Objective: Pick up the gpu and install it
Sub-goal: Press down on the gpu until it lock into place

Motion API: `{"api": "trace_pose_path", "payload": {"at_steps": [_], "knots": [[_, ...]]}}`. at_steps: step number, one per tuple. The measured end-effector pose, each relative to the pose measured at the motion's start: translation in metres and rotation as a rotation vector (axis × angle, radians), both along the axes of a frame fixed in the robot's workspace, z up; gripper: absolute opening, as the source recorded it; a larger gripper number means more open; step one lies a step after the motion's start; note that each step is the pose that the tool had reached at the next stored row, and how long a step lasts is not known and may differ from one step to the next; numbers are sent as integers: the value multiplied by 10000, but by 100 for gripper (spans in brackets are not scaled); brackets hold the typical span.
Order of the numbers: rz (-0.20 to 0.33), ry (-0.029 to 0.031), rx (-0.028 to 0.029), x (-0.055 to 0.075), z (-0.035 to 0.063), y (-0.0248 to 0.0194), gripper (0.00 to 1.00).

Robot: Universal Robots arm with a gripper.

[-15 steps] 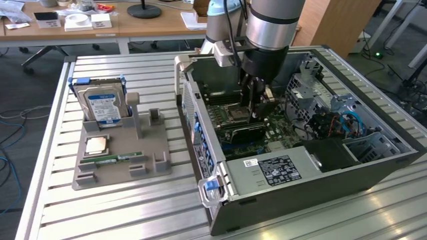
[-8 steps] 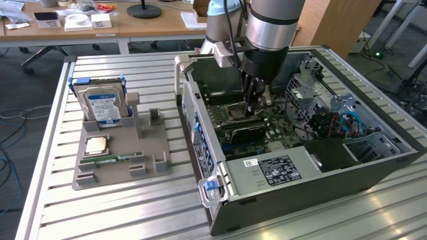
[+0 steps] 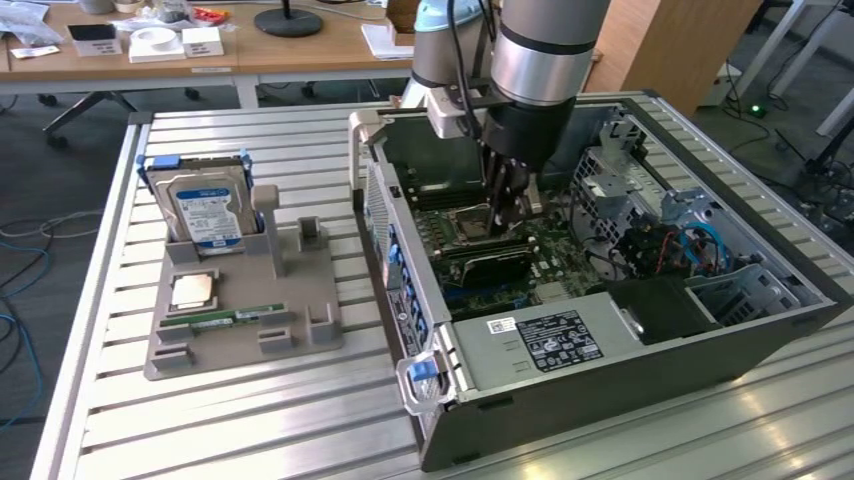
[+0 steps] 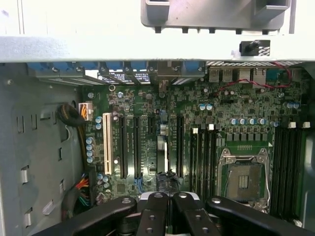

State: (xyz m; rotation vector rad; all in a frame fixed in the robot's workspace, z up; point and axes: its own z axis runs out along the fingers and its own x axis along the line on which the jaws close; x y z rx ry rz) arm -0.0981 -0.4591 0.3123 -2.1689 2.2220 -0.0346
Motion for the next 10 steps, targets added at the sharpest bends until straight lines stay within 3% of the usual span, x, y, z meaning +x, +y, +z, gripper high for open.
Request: {"api": "trace_pose_path", "payload": {"at_steps": [6,10], "knots": [[-1,1,-1,0,-39,0,11],[-2,0,0,0,-46,36,11]]}}
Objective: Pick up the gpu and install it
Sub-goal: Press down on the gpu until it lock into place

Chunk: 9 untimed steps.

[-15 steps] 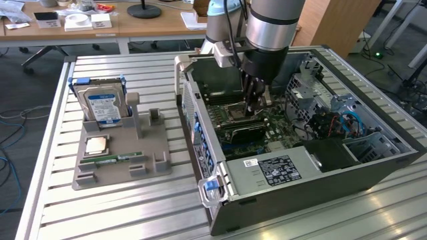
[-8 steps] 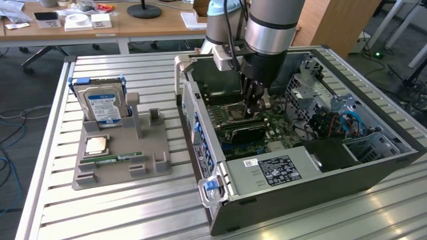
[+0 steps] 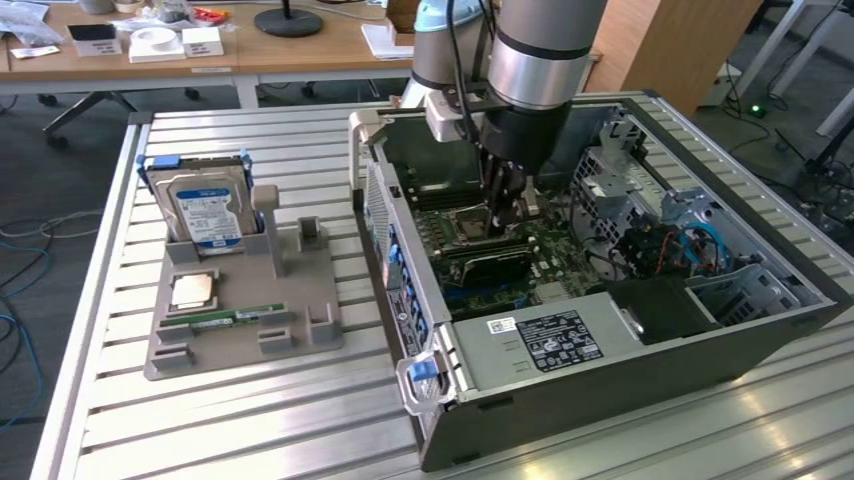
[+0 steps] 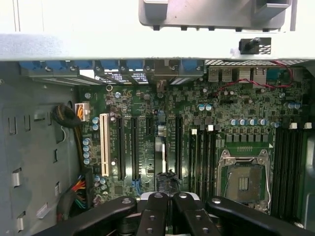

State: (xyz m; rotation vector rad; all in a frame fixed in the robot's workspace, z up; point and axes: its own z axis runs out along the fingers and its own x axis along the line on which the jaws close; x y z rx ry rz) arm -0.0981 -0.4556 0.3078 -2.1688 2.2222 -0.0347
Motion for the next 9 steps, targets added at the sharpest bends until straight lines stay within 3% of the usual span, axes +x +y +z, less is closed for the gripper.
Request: {"api": "trace_pose_path", "payload": {"at_steps": [9], "knots": [[1,1,-7,1,-89,21,11]]}}
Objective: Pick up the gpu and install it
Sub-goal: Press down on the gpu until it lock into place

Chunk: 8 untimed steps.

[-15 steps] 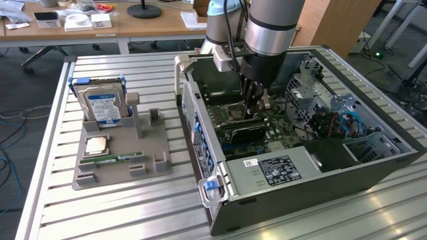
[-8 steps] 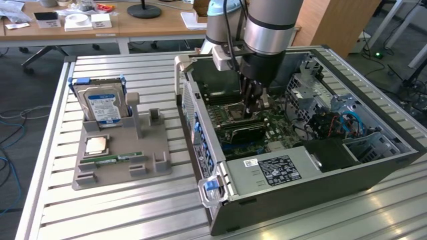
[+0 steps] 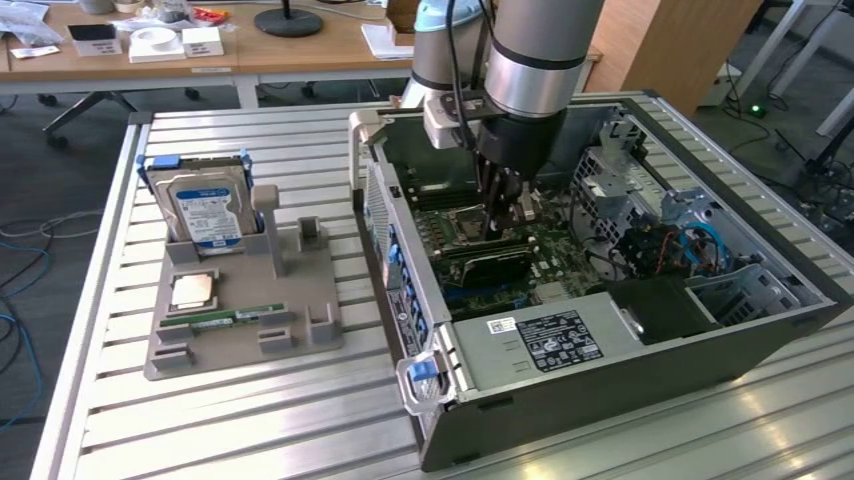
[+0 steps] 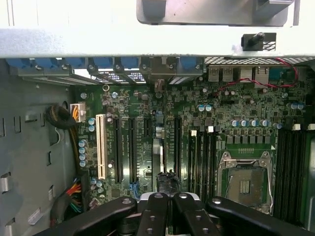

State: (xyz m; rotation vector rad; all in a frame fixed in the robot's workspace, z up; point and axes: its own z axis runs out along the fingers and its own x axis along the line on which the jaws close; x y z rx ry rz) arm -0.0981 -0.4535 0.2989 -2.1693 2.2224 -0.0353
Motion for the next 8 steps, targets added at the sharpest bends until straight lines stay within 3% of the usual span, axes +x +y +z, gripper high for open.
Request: {"api": "trace_pose_path", "payload": {"at_steps": [8], "knots": [[-1,-1,1,0,-11,0,11]]}}
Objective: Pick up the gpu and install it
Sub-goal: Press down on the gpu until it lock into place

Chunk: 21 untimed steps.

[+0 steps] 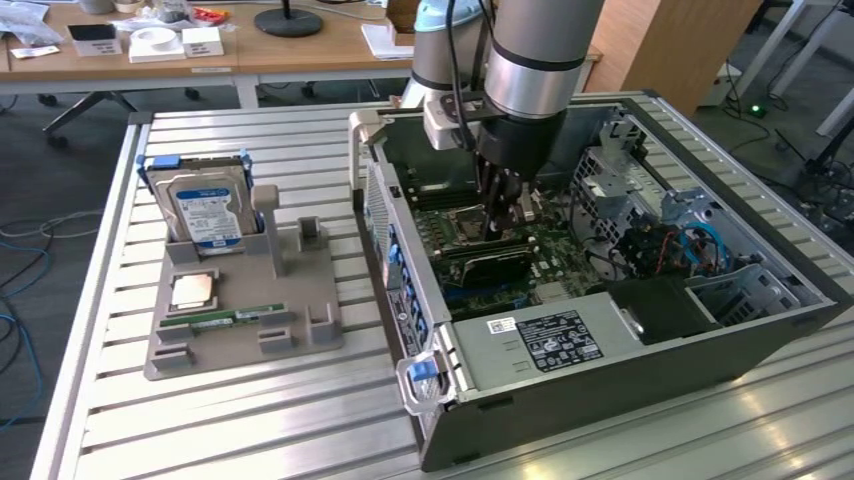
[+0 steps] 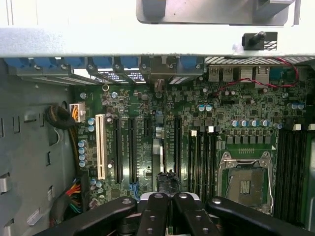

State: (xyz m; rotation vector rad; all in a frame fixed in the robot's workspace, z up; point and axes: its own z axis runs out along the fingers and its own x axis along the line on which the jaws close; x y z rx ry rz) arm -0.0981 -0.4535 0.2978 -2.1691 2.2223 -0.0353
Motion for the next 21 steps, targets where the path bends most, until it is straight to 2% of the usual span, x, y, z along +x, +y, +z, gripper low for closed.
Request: {"api": "trace_pose_path", "payload": {"at_steps": [13,21], "knots": [[0,1,-1,0,-7,4,11],[0,2,-2,0,-60,6,11]]}}
